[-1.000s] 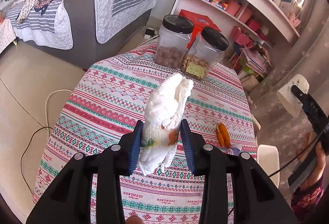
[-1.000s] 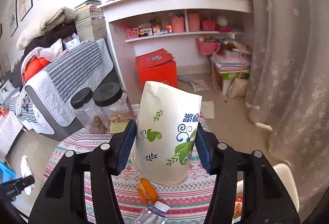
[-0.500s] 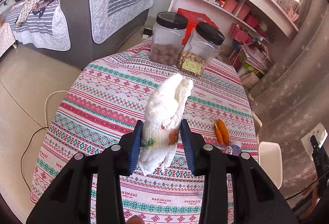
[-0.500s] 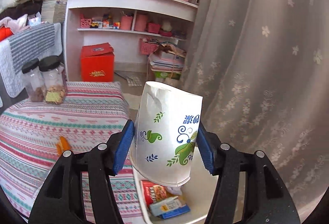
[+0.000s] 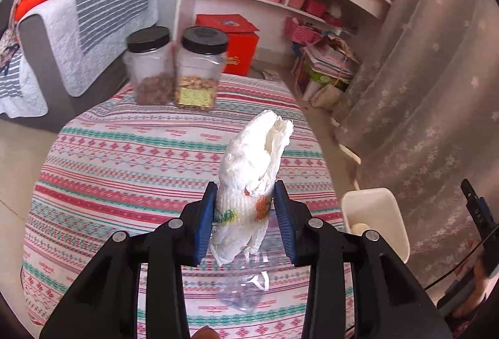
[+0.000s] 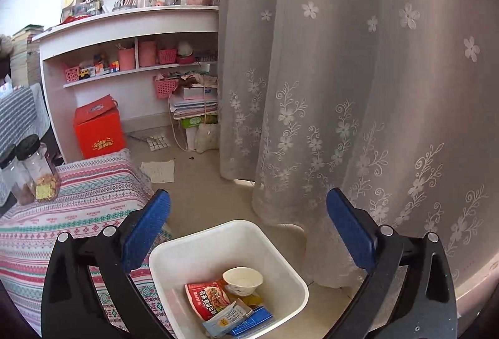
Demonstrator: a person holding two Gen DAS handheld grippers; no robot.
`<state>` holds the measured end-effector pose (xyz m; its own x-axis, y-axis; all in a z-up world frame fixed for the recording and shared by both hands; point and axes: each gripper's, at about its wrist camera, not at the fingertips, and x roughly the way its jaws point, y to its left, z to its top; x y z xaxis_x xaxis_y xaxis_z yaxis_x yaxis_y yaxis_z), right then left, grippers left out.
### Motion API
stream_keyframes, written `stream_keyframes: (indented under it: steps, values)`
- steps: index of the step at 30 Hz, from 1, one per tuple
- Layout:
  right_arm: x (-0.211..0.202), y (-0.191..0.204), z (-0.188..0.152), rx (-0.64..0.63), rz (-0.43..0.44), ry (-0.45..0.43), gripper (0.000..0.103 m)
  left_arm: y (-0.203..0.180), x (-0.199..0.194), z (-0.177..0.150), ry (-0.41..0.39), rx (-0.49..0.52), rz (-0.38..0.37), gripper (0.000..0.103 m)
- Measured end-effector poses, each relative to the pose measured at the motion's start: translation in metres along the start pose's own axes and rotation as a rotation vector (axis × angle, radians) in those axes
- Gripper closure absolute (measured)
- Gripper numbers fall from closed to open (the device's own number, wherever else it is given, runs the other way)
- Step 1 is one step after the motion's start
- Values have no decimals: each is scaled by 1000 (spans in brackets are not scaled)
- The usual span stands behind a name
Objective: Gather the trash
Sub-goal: 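Carry the paper cup over the bin and release it with the right tool, then release the white tissue into the bin with the left tool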
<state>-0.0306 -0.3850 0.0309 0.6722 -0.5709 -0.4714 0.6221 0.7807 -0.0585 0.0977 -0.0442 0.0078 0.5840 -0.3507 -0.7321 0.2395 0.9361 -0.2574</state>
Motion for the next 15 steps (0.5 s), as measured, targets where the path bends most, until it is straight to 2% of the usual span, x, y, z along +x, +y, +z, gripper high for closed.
stream_keyframes:
  steps: [4, 9, 15]
  values:
    - [-1, -27, 2, 54, -18, 1, 7, -72, 21, 13, 19, 112, -81, 66]
    - [11, -66, 3, 131, -44, 65, 7, -155, 46, 20, 67, 260, -166, 65]
    - [19, -86, 2, 164, -62, 107, 7, -219, 80, 13, 160, 319, -239, 64]
